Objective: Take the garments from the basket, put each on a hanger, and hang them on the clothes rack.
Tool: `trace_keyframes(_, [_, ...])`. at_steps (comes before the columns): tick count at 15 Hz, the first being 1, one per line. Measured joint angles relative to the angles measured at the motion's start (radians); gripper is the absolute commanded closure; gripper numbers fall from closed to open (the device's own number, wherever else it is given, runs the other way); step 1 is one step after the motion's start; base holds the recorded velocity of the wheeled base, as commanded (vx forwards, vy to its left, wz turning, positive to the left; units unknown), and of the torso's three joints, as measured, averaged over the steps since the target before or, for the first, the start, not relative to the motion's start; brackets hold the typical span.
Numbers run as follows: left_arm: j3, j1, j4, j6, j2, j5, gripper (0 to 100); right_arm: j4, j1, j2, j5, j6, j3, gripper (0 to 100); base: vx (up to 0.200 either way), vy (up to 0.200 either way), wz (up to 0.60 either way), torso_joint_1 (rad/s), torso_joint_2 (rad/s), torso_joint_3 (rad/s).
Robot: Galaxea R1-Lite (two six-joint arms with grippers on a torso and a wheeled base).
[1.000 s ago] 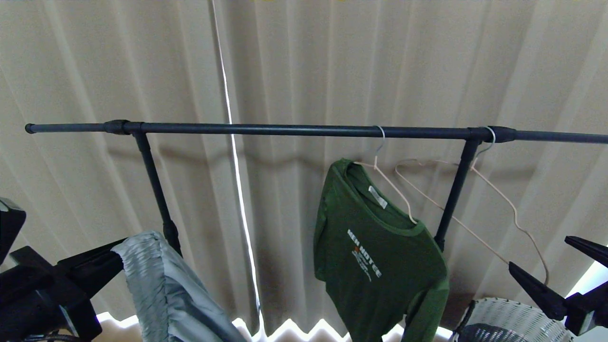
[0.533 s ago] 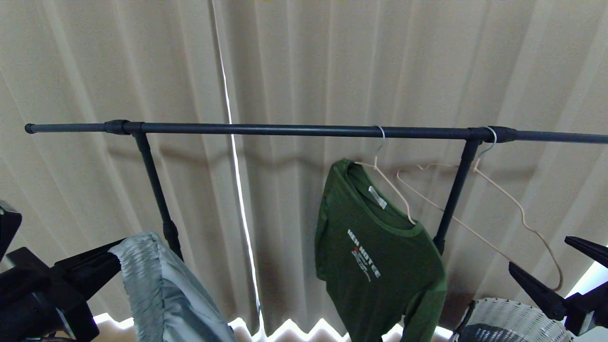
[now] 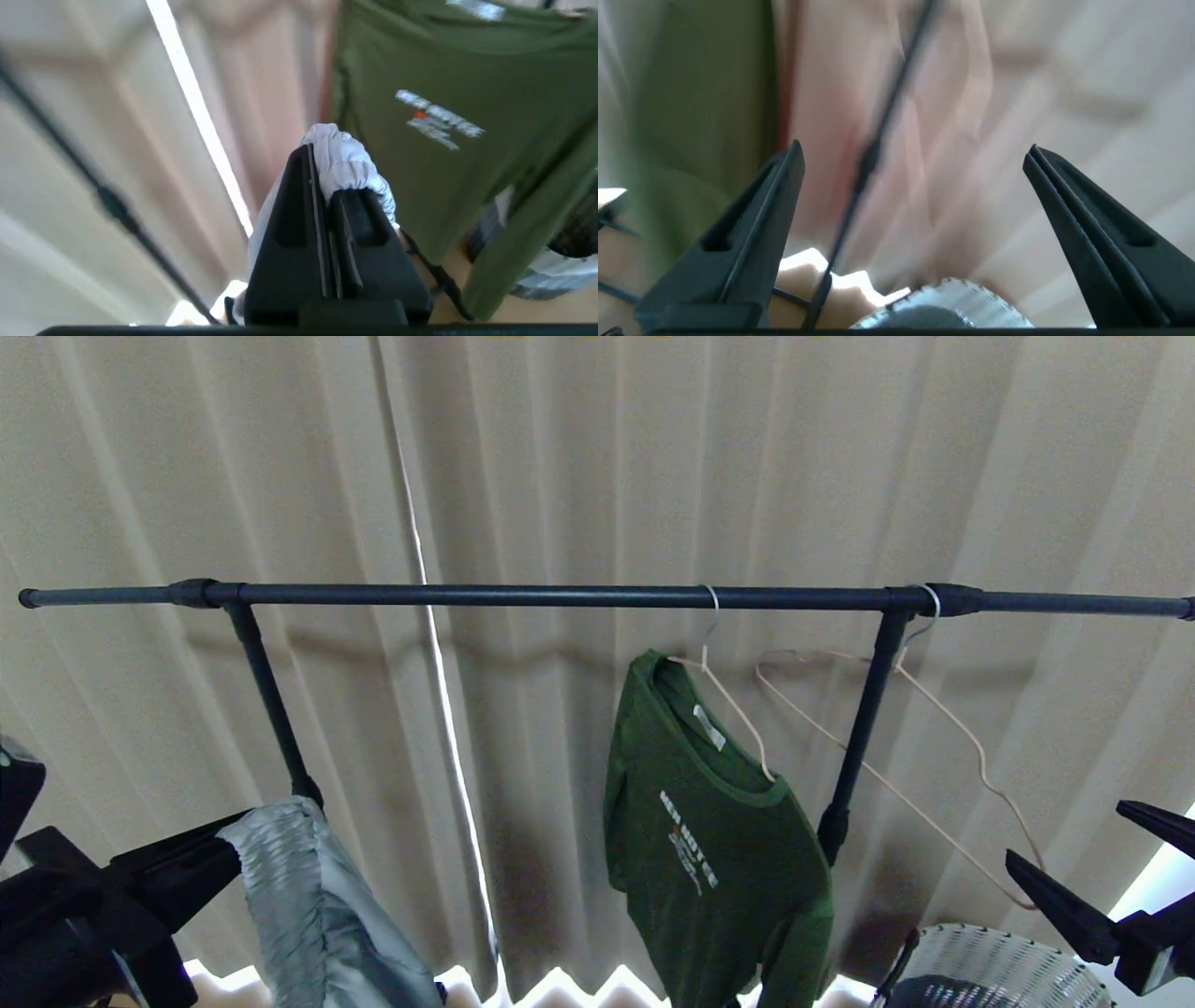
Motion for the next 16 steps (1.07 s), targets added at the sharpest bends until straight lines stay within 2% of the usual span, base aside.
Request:
trace_keyframes(7, [0.002, 0.001, 0.001, 0.0, -0.004, 0.001, 100, -0.005, -0.003, -0.012, -0.006, 0.001, -0.008, 0, 0.0, 0.0, 0.0, 0.0, 0.0, 0.0])
trace_keyframes(10, [0.001, 0.001, 0.001, 0.0, -0.019, 0.001, 100, 0.061, -0.039, -0.038, -0.011, -0.002, -0.041, 0, 0.0, 0.0, 0.0, 0.0, 0.0, 0.0])
trace_keyframes(12, [0.004, 0.001, 0.001, 0.0, -0.029, 0.0, 100, 0.203, -0.072, -0.047, -0.012, -0.002, -0.135, 0, 0.0, 0.0, 0.0, 0.0, 0.0, 0.0])
trace_keyframes(16, [0.015, 0.0, 0.002, 0.024, -0.037, 0.0, 100, 0.648, -0.111, -0.039, -0.005, 0.006, -0.42, 0, 0.0, 0.0, 0.0, 0.0, 0.0, 0.0])
